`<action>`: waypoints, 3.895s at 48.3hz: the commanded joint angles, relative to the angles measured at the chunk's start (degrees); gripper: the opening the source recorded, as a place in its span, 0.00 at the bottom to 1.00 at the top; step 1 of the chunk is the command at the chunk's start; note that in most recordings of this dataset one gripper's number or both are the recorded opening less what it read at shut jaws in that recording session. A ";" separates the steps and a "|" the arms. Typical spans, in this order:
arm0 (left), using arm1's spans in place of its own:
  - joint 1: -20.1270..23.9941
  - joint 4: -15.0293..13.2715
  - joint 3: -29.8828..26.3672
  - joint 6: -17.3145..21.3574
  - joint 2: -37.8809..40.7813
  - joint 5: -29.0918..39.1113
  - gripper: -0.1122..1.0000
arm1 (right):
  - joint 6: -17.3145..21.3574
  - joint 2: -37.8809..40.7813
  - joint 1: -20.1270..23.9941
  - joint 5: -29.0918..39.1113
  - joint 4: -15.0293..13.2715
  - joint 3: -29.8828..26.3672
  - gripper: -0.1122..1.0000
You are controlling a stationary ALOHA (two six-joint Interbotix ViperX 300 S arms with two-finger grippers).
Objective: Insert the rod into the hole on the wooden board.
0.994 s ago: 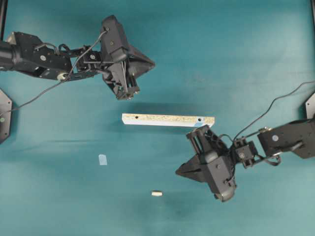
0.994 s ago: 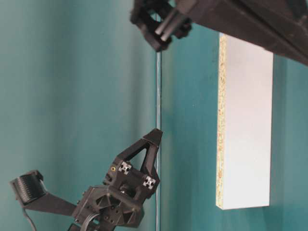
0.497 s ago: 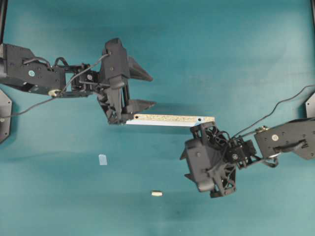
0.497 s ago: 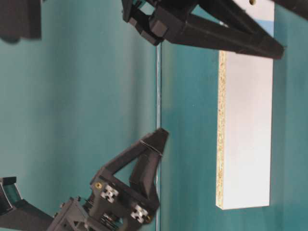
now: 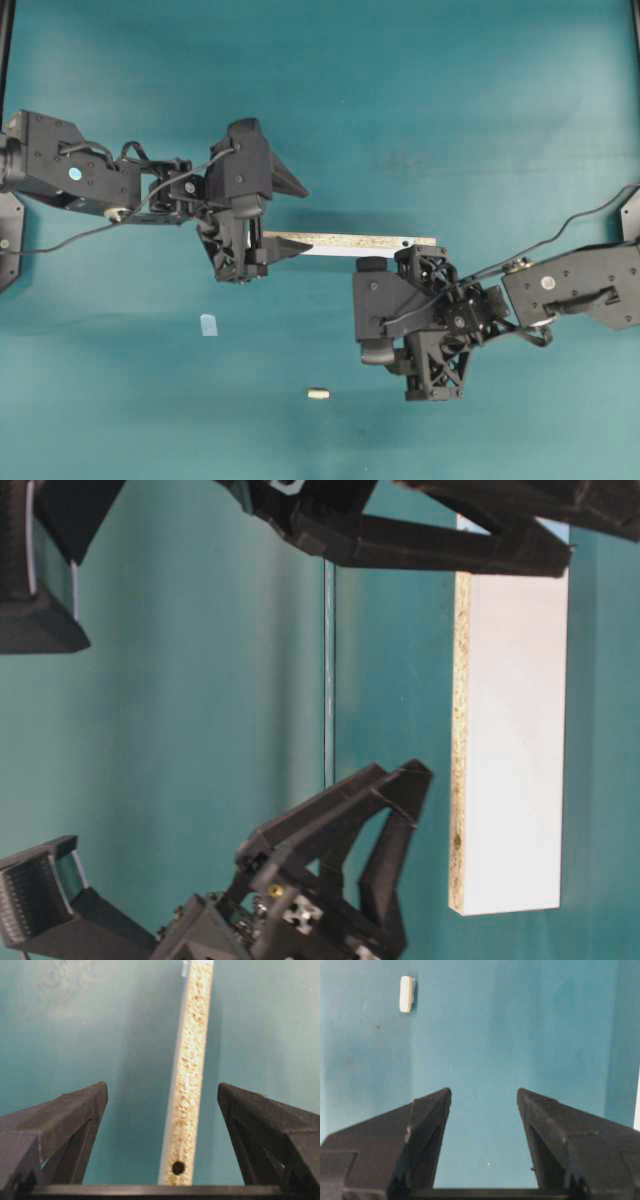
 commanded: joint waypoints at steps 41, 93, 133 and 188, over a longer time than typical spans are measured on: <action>-0.97 0.09 3.25 -0.09 0.53 -1.49 0.98 | 2.81 7.21 0.26 15.47 0.97 -14.68 0.69; -0.97 0.44 2.90 0.70 6.06 -10.02 0.99 | 2.90 19.51 2.02 24.61 3.87 -31.38 0.69; -1.32 0.44 3.87 0.62 6.06 -10.02 0.98 | 3.16 25.40 3.69 23.99 3.87 -36.04 0.69; -1.32 0.44 4.13 0.70 6.06 -10.02 0.99 | 3.16 26.81 3.78 22.24 3.87 -36.04 0.66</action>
